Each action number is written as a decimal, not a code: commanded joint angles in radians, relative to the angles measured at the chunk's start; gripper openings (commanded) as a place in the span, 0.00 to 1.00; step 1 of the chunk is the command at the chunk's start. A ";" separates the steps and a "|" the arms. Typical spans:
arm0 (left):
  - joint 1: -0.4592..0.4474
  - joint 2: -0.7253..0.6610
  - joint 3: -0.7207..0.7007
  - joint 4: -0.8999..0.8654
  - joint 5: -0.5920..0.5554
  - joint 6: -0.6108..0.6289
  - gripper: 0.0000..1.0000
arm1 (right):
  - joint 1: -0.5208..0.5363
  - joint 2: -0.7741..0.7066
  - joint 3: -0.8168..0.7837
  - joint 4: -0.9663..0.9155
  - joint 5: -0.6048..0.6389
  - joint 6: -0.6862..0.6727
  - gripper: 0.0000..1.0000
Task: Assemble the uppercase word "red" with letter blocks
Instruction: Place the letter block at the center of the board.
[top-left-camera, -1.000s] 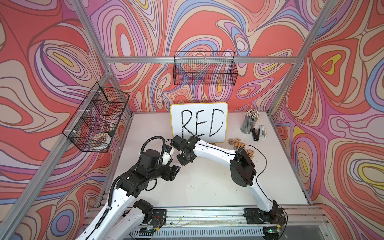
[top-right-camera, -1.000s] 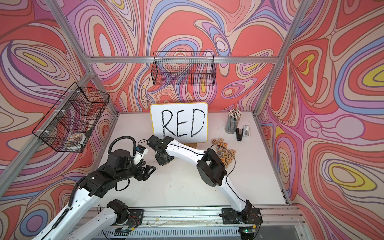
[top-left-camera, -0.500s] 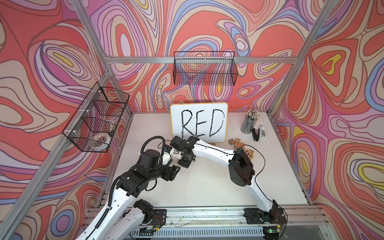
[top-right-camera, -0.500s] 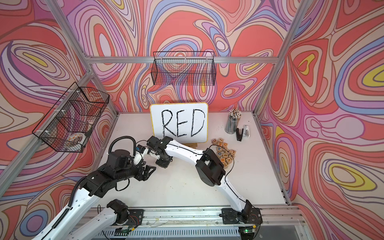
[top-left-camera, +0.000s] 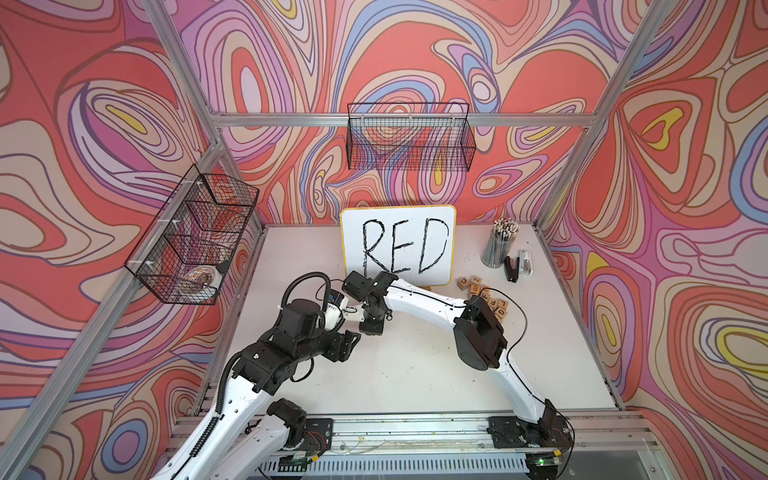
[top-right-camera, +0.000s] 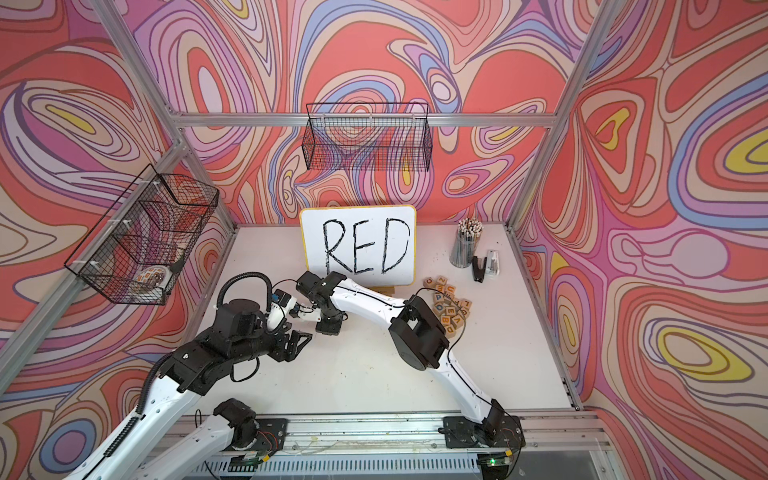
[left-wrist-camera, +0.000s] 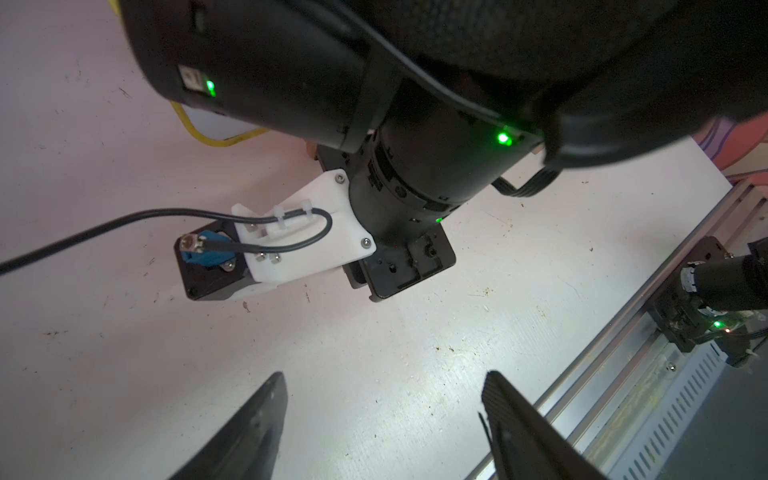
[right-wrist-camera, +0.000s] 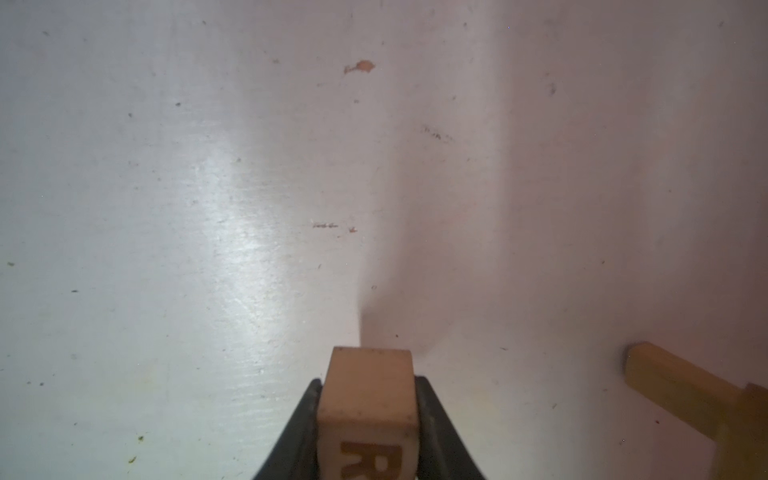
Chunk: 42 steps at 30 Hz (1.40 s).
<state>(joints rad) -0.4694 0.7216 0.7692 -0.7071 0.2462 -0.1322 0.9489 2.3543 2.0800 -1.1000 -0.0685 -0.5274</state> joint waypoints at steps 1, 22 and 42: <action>0.004 0.001 -0.013 0.009 0.005 -0.006 0.77 | -0.006 0.000 -0.011 0.005 -0.003 -0.042 0.19; 0.005 0.033 -0.016 0.015 0.025 -0.009 0.78 | -0.039 0.024 -0.001 0.023 -0.009 -0.087 0.22; 0.004 0.030 -0.016 0.015 0.028 -0.010 0.78 | -0.041 0.056 -0.009 0.023 -0.017 -0.099 0.25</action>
<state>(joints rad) -0.4694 0.7597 0.7628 -0.7055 0.2649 -0.1352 0.9150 2.3878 2.0792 -1.0847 -0.0765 -0.6132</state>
